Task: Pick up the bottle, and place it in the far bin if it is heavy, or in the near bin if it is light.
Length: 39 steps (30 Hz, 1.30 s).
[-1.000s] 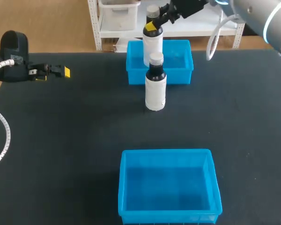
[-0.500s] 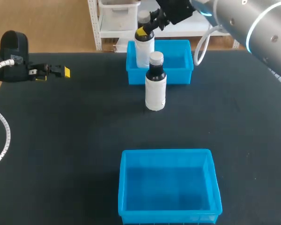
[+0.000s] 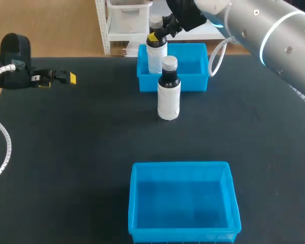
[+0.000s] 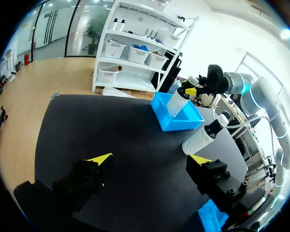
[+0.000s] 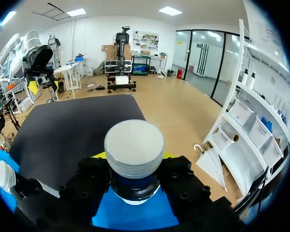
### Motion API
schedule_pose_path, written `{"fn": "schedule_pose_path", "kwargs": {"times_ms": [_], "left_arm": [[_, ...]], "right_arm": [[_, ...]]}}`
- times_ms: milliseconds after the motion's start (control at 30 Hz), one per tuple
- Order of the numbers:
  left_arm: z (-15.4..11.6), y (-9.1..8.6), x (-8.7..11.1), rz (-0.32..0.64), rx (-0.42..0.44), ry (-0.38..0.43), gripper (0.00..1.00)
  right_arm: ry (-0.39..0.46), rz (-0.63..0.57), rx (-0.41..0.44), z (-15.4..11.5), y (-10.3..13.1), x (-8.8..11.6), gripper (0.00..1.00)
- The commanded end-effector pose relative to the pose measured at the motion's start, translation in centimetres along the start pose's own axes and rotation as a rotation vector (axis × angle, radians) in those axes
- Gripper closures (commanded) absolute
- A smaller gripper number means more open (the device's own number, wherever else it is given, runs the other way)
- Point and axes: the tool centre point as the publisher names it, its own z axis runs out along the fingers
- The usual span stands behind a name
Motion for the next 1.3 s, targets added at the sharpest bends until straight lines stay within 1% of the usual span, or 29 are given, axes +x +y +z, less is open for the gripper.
{"fn": "schedule_pose_path", "kwargs": {"times_ms": [33,500,1100,1133,1200,1233,1267,1300], "left_arm": [[0.0,0.0,0.0,0.0,0.0,0.0,0.0],[0.0,0.0,0.0,0.0,0.0,0.0,0.0],[0.0,0.0,0.0,0.0,0.0,0.0,0.0],[0.0,0.0,0.0,0.0,0.0,0.0,0.0],[0.0,0.0,0.0,0.0,0.0,0.0,0.0],[0.0,0.0,0.0,0.0,0.0,0.0,0.0],[0.0,0.0,0.0,0.0,0.0,0.0,0.0],[0.0,0.0,0.0,0.0,0.0,0.0,0.0]], "right_arm": [[0.004,0.004,-0.171,0.8,-2.3,-0.3,1.0],[-0.003,0.037,-0.188,1.1,-2.5,0.6,1.0],[0.0,0.072,-0.204,1.4,-2.5,1.1,1.0],[0.002,0.077,-0.205,1.4,-2.5,1.2,0.79],[0.004,0.081,-0.206,1.4,-2.5,1.2,0.53],[0.006,0.083,-0.207,1.4,-2.5,1.3,0.04],[0.007,0.084,-0.207,1.4,-2.5,1.3,0.0],[0.008,0.084,-0.208,1.3,-2.4,1.3,0.0]]}}
